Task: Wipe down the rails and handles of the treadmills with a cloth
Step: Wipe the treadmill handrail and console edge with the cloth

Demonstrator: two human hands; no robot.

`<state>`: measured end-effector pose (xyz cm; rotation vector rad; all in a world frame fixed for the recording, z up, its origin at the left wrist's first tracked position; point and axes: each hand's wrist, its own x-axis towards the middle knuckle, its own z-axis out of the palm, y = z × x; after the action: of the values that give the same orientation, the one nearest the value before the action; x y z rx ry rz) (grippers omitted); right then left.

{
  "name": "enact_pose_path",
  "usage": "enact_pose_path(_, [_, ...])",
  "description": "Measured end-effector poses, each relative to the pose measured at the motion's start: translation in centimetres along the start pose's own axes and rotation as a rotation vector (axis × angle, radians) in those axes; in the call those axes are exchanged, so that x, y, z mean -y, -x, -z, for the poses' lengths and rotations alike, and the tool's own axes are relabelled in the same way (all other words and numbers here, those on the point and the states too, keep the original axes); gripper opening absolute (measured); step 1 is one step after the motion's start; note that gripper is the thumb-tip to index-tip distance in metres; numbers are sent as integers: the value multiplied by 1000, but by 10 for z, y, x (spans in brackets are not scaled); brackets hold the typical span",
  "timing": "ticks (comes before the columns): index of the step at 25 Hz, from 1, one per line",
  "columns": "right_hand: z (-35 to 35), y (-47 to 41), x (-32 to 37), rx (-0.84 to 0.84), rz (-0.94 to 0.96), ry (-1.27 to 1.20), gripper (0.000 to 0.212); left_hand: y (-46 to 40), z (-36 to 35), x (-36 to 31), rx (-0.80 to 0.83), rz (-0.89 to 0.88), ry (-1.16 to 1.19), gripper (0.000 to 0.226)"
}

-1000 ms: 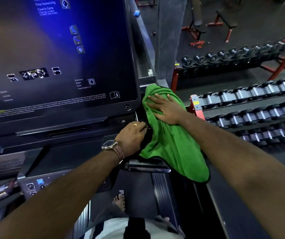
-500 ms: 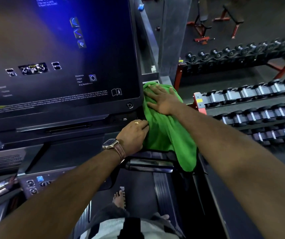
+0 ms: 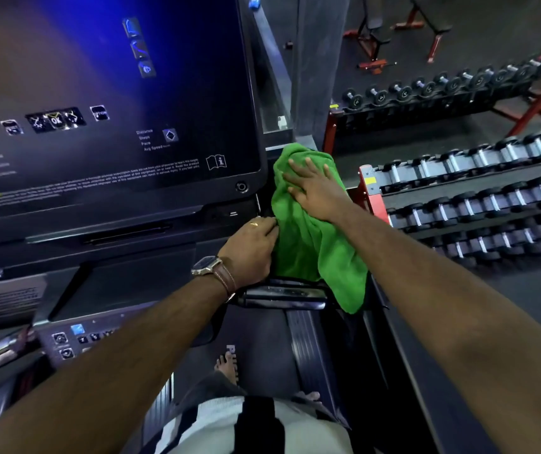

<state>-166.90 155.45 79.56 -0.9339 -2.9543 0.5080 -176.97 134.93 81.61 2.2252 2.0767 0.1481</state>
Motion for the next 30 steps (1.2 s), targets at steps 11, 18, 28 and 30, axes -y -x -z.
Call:
enact_pose_path(11, [45, 158, -29, 377, -78, -440, 36, 55, 2, 13, 173, 19, 99, 34])
enact_pose_path(18, [-35, 202, 62, 337, 134, -235, 48, 63, 7, 15, 176, 54, 78, 23])
enact_pose_path(28, [-133, 220, 140, -231, -167, 206, 82, 72, 8, 23, 189, -78, 63, 27])
enact_pose_path(30, [-147, 249, 126, -177, 53, 359, 77, 75, 9, 26, 203, -115, 67, 27])
